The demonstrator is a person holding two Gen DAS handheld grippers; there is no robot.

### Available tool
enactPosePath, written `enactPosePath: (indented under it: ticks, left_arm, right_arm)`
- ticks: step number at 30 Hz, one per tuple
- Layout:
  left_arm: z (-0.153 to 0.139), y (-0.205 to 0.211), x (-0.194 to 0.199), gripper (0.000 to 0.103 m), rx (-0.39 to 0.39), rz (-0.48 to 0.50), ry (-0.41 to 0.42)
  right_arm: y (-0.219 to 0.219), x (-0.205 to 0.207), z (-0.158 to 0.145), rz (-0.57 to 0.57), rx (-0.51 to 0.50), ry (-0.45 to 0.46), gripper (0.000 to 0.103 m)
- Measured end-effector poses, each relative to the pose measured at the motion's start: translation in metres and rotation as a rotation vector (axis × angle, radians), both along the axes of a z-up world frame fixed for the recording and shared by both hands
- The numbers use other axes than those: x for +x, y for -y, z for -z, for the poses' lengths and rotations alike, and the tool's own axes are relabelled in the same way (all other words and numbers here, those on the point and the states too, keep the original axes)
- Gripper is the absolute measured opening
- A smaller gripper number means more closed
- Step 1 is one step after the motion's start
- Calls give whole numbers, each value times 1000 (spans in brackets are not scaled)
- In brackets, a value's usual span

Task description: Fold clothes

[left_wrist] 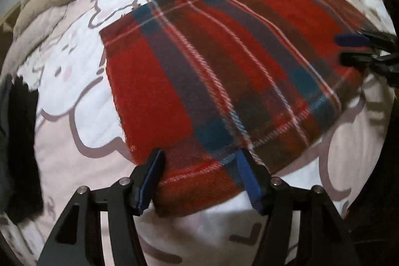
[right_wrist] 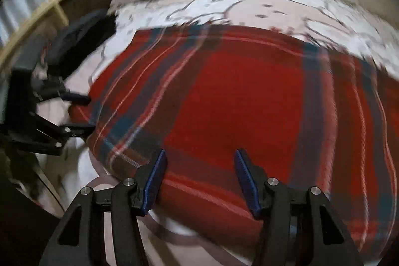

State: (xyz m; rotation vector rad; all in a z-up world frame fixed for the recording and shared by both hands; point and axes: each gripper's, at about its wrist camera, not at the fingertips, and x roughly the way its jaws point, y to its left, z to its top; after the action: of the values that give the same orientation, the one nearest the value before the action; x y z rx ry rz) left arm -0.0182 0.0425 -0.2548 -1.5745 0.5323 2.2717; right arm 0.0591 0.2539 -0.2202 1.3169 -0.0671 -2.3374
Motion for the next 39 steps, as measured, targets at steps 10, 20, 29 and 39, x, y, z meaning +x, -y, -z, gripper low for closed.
enactPosePath:
  ticks: [10, 20, 29, 39]
  left_arm:
    - [-1, 8, 3, 65, 8, 20, -32]
    - [-90, -67, 35, 65, 15, 257, -318]
    - [-99, -223, 66, 65, 165, 574, -377]
    - [0, -304, 77, 65, 29, 626, -372]
  right_arm:
    - [-182, 52, 1, 454, 116, 15, 54]
    - [-230, 109, 18, 725, -577, 213, 55]
    - [-242, 108, 59, 874, -985, 280, 55]
    - [-257, 86, 58, 841, -976, 286, 22]
